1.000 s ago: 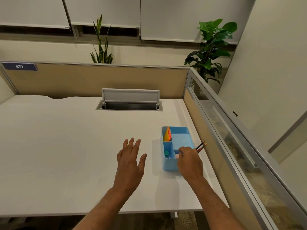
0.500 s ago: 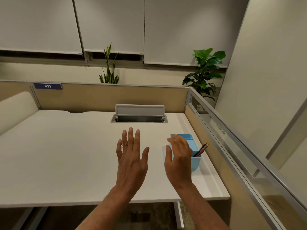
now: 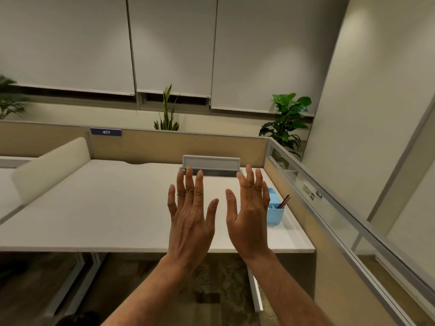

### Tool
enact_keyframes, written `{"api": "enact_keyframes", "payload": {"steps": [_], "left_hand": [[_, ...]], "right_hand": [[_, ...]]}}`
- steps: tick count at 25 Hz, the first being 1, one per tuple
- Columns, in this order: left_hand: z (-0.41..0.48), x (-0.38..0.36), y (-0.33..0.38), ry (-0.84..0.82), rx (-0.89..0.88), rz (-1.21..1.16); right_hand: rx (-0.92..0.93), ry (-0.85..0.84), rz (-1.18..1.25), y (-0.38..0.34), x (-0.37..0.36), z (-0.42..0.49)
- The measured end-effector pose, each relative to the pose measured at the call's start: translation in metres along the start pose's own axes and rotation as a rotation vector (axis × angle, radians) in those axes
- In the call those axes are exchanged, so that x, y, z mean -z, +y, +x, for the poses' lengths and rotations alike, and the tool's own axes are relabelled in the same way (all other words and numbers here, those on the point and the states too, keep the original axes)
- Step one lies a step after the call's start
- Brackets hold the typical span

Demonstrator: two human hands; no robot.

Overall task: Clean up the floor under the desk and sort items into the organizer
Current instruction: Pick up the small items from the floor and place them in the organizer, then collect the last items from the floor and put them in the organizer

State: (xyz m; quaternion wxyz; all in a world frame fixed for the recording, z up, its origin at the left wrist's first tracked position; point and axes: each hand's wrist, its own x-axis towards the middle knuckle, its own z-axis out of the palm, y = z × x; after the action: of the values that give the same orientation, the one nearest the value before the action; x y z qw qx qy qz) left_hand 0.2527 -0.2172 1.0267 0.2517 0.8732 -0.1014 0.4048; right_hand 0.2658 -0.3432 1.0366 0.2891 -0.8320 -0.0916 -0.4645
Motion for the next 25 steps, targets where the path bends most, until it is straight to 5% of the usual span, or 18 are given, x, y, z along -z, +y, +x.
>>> {"api": "enact_keyframes", "payload": {"steps": [13, 25], "left_hand": [[-0.165, 0.141, 0.032, -0.099, 0.038, 0.096], [-0.301, 0.157, -0.084, -0.259, 0.148, -0.001]], "right_hand": [[-0.060, -0.080, 0.019, -0.090, 0.113, -0.163], [-0.206, -0.303, -0.139, -0.134, 0.071, -0.324]]}}
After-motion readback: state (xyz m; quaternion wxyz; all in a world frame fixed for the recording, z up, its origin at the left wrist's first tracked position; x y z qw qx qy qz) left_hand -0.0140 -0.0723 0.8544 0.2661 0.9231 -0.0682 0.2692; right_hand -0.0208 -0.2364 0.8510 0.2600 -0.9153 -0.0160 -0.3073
